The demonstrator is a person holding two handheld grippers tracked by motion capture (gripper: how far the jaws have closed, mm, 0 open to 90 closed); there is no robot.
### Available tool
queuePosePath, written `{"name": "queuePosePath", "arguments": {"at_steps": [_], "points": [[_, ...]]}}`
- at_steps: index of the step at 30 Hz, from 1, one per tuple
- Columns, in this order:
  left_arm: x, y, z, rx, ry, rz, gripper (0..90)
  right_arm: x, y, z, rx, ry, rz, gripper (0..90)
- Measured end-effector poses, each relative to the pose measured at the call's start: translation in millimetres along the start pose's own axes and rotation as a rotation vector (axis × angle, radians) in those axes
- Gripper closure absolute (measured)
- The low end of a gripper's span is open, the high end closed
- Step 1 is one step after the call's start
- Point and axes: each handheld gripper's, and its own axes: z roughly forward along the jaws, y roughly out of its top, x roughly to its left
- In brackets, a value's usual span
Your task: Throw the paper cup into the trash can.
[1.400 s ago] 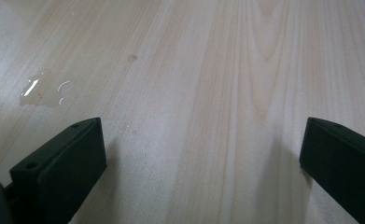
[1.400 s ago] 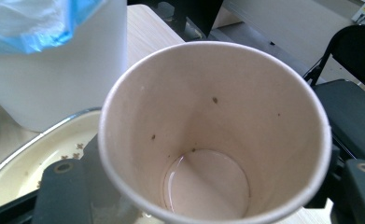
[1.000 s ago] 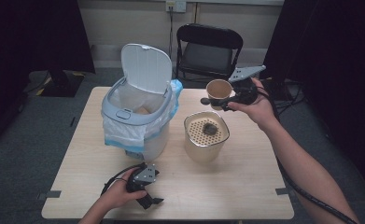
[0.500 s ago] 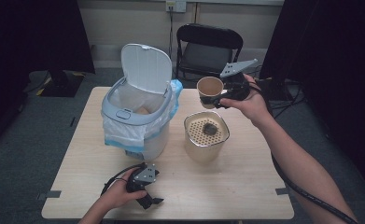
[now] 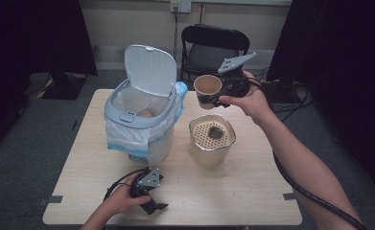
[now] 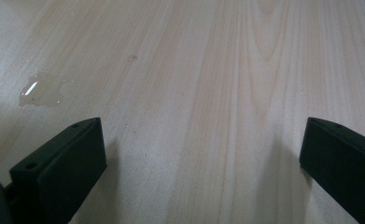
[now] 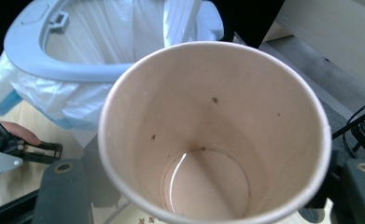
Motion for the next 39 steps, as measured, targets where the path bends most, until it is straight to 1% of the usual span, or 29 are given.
{"name": "queuePosePath", "arguments": {"at_steps": [1,4,7,11,16,23,24,33,36,39], "points": [[0.1,0.0,0.0,0.0,-0.001,0.0,0.0,0.2,4.3,-0.8,-0.004,0.001,-0.003,27.4],[0.0,0.0,0.0,0.0,0.0,0.0,0.0,0.9,8.9,-1.5,-0.01,0.006,-0.002,27.4],[0.0,0.0,0.0,-0.001,0.0,0.0,0.0,2.3,17.1,-1.9,-0.004,0.009,-0.009,27.4],[-0.1,-0.1,0.0,-0.001,-0.001,-0.001,0.0,2.8,21.3,-1.1,0.001,0.007,-0.015,27.4],[0.0,-0.1,0.0,-0.001,-0.001,-0.001,0.0,3.3,28.0,0.1,0.007,0.016,-0.016,27.4],[0.0,0.0,0.0,-0.001,-0.001,0.0,0.0,6.1,41.0,1.0,-0.004,0.03,-0.015,27.4],[0.0,0.0,0.0,-0.001,-0.001,0.0,0.0,7.4,44.7,1.8,-0.008,0.032,-0.019,27.4],[0.0,0.0,0.0,-0.001,-0.001,-0.001,0.0,14.6,59.2,5.3,-0.012,0.05,-0.036,27.3],[0.0,0.0,0.0,-0.002,-0.001,-0.001,0.0,17.4,65.5,9.8,-0.017,0.059,-0.041,27.3],[0.0,0.0,0.0,-0.002,-0.001,-0.001,0.0,18.8,67.5,13.3,-0.017,0.064,-0.042,27.2]]}}
